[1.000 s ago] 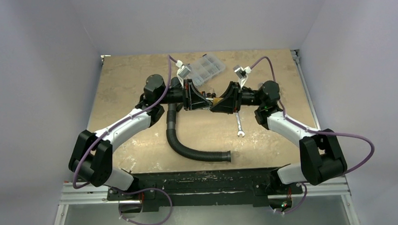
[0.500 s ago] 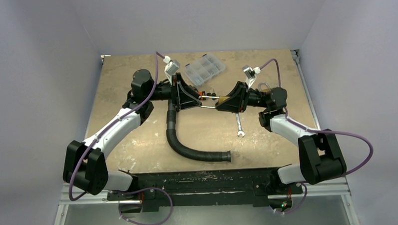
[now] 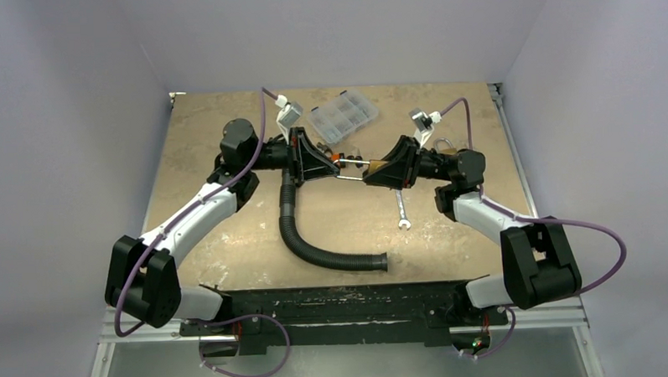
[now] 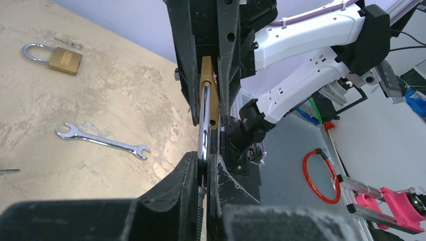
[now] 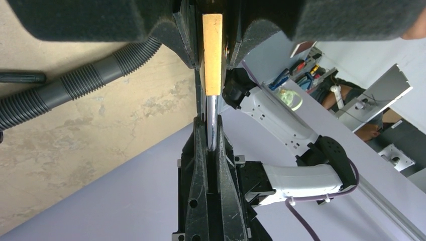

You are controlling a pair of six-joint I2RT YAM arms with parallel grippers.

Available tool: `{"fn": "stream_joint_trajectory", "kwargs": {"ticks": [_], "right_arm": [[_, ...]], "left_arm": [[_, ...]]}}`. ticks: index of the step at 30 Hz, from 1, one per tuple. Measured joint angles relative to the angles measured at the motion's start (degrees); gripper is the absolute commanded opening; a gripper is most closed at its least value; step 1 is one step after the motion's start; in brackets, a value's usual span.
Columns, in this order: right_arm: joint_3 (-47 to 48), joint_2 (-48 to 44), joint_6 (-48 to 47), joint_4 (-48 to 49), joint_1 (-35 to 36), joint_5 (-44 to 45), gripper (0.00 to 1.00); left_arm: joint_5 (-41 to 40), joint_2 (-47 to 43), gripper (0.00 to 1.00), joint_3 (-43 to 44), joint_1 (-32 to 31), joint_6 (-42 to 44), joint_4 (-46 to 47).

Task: Lock with the key
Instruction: Lock the lock.

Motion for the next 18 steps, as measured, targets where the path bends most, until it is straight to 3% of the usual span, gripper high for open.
{"fn": "stream_joint_trajectory", "kwargs": {"ticks": [9,18], "right_arm": [[0.0,-0.6,-3.4,-3.1,0.1,-0.9,0.00],[0.5,-4.9,-15.0,-17.7,0.4,-0.9,0.00]], "left_arm": [[-0.7,0.7,0.00,-1.2,-1.7,-2.9,2.8],[-0.8,2.4,0.00,-2.5,-2.6,-4.4,5.9]]}}
